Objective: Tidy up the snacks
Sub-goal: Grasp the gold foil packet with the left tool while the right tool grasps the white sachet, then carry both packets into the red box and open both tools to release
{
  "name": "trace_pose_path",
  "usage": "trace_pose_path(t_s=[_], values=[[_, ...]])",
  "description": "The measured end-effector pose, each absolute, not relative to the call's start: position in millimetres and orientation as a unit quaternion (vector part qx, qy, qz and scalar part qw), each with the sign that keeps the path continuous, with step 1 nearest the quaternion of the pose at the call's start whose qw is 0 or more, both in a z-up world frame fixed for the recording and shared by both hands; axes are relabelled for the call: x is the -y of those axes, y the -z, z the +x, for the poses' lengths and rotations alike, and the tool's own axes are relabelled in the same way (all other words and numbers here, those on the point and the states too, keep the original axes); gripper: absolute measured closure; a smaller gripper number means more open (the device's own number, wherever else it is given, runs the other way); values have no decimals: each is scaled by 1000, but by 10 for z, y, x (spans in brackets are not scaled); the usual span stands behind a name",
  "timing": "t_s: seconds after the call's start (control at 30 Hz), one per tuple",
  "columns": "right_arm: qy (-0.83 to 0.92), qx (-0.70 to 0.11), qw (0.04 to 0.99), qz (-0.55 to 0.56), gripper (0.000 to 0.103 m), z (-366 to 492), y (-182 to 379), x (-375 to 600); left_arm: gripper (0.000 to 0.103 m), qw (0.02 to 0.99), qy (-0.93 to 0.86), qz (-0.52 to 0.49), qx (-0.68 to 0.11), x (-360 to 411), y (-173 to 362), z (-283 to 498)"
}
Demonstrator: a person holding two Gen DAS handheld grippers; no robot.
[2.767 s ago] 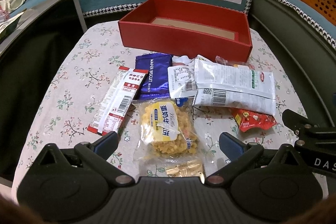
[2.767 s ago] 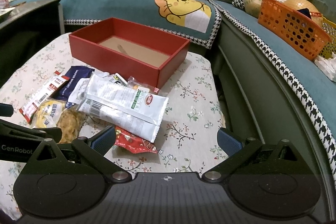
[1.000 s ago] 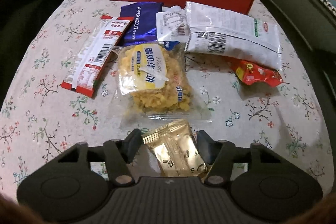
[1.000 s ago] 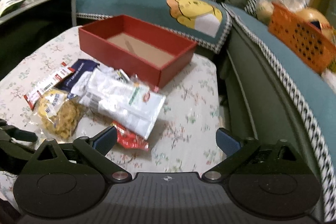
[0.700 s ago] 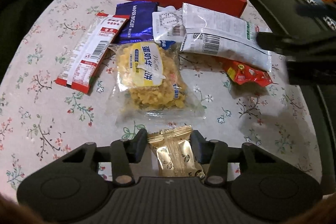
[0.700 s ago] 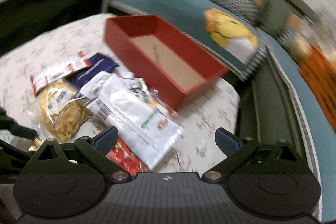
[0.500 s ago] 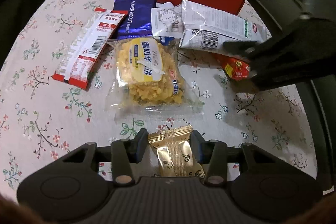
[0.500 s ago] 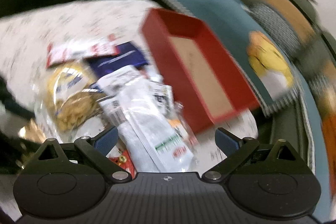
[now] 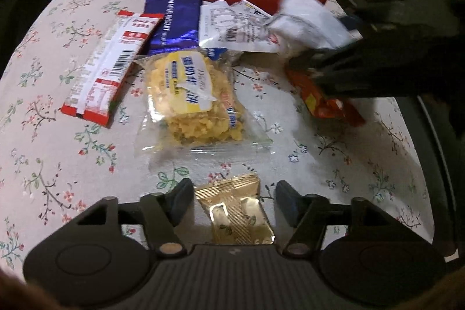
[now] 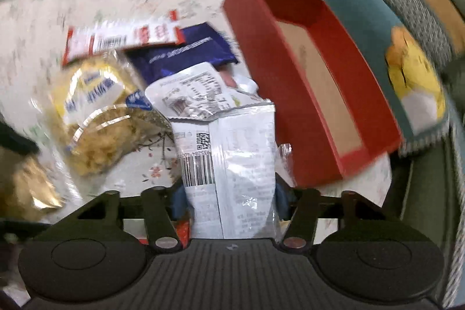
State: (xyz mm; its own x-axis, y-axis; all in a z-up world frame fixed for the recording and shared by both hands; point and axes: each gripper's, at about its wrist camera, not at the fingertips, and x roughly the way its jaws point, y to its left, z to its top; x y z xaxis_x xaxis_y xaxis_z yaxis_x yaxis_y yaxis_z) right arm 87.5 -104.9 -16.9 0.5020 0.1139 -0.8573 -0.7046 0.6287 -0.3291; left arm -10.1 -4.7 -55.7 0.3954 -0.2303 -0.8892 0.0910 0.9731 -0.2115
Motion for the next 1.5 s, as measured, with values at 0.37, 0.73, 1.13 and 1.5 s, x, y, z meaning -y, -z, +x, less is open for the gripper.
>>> trace_pose_path(t_s=[0.37,0.73,1.13,1.5], values=[[-216,-458,841,-191,49,290,-25,1538,16,838,73,-78,-535,-48,497,-296],[-207,-484,835,-160,49,79,154,1638,0,832,46,-56,-550,156,543,-405],[-212,-500,825,-158,49,14,243,1652,22,845,35,-7,-534,238,551,-589],[-217,-481,836,-147,49,-34,93,1645,22,857,48,-27,-512,153,314,-625]])
